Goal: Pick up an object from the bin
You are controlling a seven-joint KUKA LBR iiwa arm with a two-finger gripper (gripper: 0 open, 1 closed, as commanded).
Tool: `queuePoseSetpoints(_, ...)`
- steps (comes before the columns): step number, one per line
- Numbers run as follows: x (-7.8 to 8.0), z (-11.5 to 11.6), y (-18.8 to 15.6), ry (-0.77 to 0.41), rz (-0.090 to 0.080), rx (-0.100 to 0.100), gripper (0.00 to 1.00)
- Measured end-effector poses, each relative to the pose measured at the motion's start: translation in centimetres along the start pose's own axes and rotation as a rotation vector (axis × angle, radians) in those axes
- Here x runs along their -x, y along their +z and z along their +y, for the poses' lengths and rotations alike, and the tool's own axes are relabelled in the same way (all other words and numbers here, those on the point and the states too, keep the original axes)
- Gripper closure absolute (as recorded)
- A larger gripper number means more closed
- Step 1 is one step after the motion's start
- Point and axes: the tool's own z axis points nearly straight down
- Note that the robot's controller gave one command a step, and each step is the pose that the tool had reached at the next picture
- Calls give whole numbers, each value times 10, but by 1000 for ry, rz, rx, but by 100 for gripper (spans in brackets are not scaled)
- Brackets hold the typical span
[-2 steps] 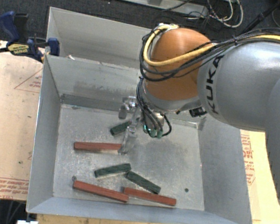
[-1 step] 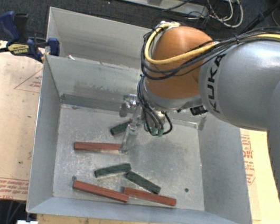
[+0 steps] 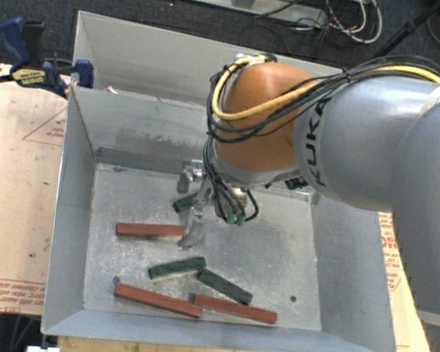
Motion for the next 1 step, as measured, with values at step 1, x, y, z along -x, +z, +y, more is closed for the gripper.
queuePoseSetpoints(1,-20,23,77,-289,6,3,100)
